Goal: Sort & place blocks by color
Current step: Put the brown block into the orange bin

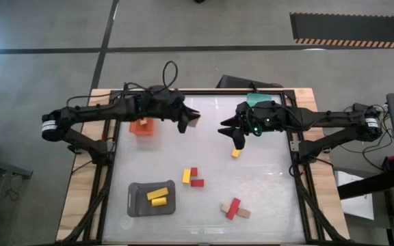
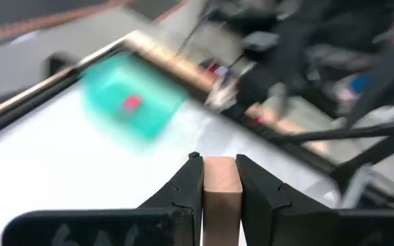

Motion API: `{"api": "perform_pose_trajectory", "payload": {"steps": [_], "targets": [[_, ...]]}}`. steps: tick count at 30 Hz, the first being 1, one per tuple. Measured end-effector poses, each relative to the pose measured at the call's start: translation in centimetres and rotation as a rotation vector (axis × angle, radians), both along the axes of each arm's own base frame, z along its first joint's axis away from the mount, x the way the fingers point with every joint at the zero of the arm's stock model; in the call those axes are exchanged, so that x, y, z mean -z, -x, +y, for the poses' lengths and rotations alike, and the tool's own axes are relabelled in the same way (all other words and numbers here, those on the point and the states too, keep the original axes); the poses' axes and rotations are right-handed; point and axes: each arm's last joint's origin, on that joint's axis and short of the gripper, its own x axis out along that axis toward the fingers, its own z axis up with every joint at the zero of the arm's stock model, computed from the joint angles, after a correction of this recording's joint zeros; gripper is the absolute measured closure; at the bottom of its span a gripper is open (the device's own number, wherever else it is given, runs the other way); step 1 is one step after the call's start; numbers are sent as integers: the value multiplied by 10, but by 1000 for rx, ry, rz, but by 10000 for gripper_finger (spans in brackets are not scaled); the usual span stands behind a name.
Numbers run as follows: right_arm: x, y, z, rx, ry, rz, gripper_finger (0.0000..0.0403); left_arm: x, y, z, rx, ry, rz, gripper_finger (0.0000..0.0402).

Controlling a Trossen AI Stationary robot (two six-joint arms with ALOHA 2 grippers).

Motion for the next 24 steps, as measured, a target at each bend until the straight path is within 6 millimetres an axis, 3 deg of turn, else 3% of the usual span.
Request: {"api": "perform_pose_trajectory", "payload": {"steps": [9,15,24], "targets": [[-17,3,1,0,1,-1,227,36,43,44,-293,96,464,356],[-19,3,0,4,-10,-6,227,62,77,78,-504,208,755,356],[-18,3,1,10,-23,-2,229,86,112,132,-711,353,862,356]]}}
